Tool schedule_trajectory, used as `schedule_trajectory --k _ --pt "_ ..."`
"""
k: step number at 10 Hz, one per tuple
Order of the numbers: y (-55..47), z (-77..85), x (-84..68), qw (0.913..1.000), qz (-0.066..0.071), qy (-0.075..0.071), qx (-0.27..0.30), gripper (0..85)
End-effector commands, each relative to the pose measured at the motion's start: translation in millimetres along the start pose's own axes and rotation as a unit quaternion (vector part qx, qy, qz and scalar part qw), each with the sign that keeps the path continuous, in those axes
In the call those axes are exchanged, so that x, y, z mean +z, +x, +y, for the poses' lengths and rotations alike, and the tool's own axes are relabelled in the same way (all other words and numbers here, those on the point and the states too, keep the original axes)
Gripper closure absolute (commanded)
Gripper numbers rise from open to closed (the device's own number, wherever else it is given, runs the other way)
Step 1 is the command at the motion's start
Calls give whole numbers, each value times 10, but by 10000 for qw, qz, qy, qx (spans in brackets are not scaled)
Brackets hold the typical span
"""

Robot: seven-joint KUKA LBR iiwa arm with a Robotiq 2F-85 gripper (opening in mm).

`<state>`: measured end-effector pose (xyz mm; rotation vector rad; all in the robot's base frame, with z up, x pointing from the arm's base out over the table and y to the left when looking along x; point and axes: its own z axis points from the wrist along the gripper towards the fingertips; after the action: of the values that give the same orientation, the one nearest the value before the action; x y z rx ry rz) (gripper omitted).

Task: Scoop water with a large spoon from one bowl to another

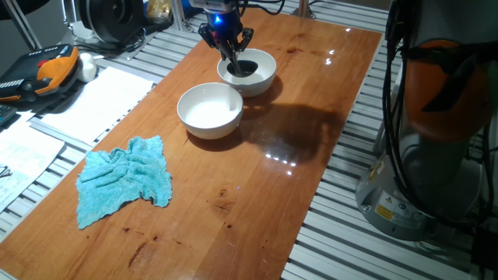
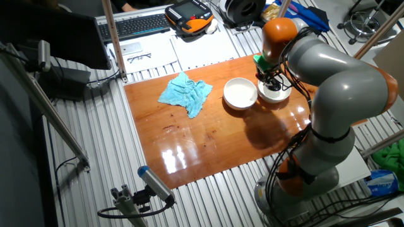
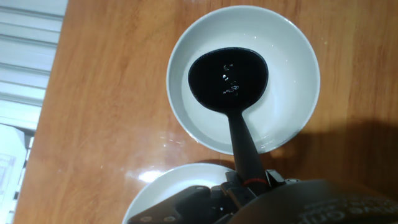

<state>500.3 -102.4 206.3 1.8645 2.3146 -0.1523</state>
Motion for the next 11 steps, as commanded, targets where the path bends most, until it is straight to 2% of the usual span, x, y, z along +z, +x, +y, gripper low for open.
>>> schedule_trajectory --k 1,2,3,7,11 --pt "4 -9 -12 10000 2 51 -24 850" --pt "11 -16 -26 10000 15 40 -23 850" --pt "16 -26 -42 10000 31 -34 -21 850" --pt "33 -41 -108 9998 -18 -188 -53 850" --pt "70 -61 -178 9997 -25 -218 -83 850"
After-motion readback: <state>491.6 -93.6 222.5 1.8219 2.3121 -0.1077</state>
